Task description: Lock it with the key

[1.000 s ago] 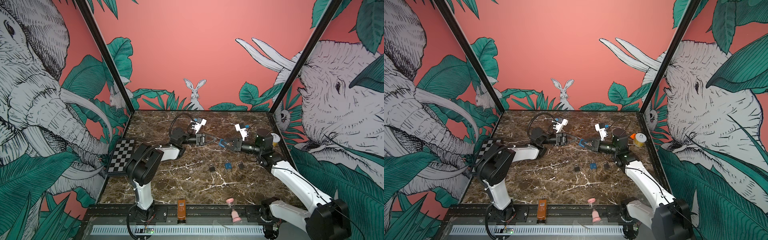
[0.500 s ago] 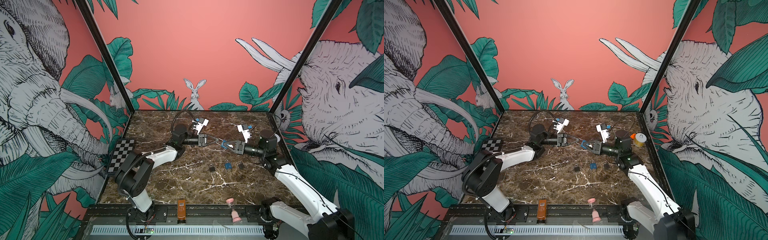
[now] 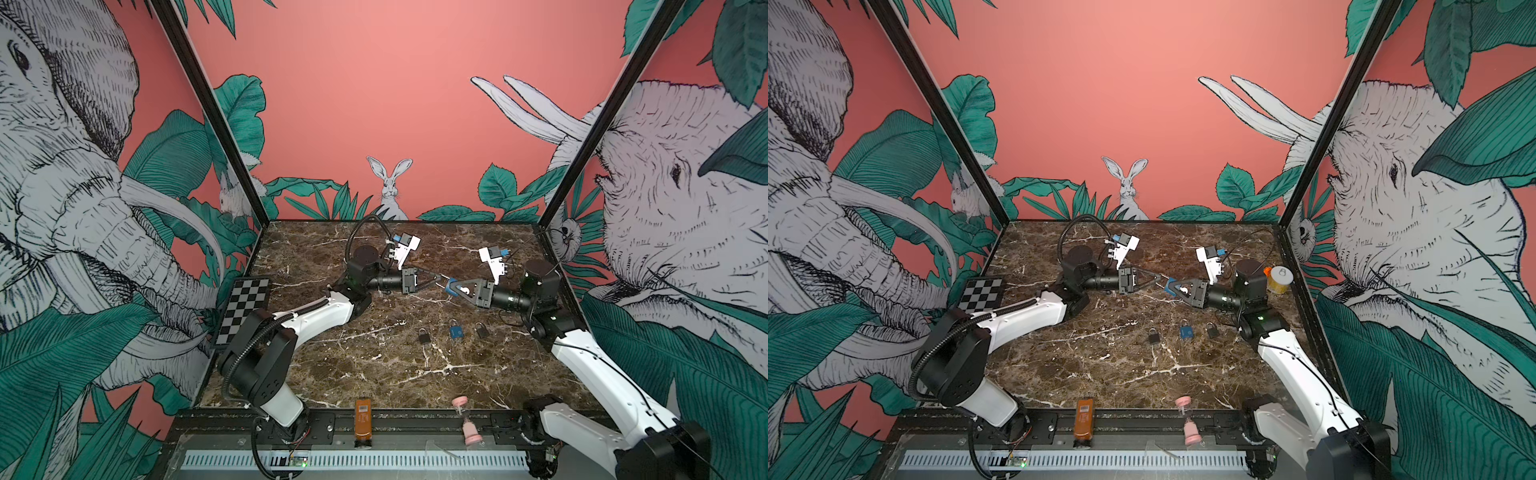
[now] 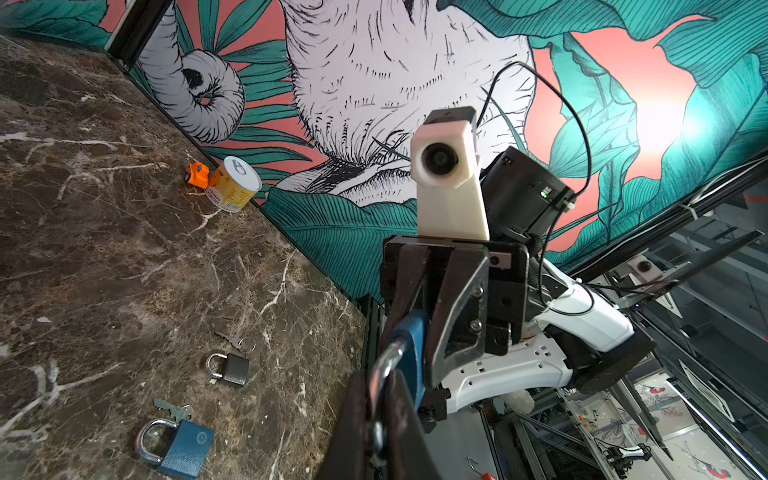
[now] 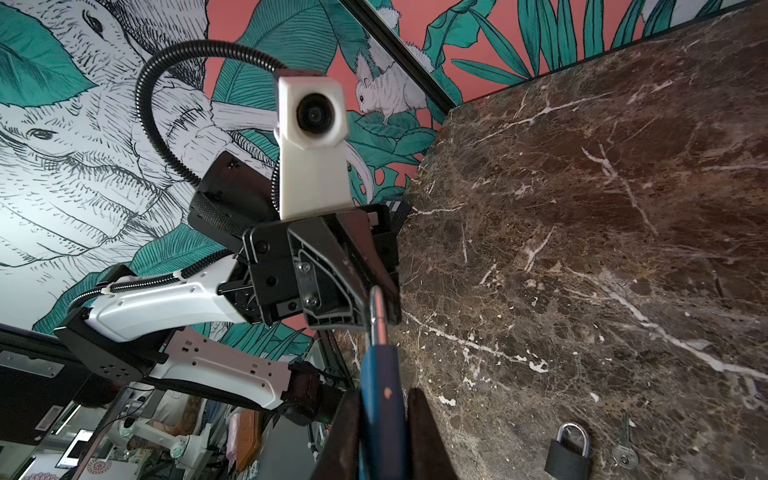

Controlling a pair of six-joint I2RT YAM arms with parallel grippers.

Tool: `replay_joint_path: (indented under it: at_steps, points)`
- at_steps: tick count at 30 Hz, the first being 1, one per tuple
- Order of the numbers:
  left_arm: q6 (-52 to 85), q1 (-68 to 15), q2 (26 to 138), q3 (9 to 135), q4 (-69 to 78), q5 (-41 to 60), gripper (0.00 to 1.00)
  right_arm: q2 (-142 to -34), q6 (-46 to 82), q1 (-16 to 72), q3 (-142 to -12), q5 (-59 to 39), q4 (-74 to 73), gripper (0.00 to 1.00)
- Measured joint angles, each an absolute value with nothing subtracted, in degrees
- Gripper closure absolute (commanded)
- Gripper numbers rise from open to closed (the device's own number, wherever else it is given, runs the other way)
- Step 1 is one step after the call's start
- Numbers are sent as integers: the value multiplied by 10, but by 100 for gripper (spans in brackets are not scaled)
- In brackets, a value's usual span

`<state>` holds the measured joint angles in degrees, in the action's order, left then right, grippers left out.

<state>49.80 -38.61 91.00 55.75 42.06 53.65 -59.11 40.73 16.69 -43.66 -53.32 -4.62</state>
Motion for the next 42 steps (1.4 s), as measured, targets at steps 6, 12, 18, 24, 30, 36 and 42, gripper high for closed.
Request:
replay_joint_path:
  at_steps: [6, 12, 18, 24, 30, 36, 42]
  points:
    - [521, -390, 934, 564, 465, 518, 100, -611, 407, 161, -437, -534, -68, 100]
    - [530, -391, 950, 573, 475, 477, 100, -659, 411, 157, -448, -538, -104, 100]
    - [533, -391, 950, 573, 482, 431, 100, -695, 417, 157, -458, -542, -154, 100]
    - [527, -391, 944, 573, 485, 397, 100, -721, 431, 153, -479, -565, -186, 100]
    - [550, -391, 944, 573, 541, 362, 100, -767, 467, 145, -508, -616, -269, 100]
    - [628, -391, 984, 592, 668, 345, 100, -804, 492, 141, -547, -649, -344, 100]
    - [659, -391, 995, 600, 719, 343, 100, -842, 515, 143, -591, -675, -396, 100]
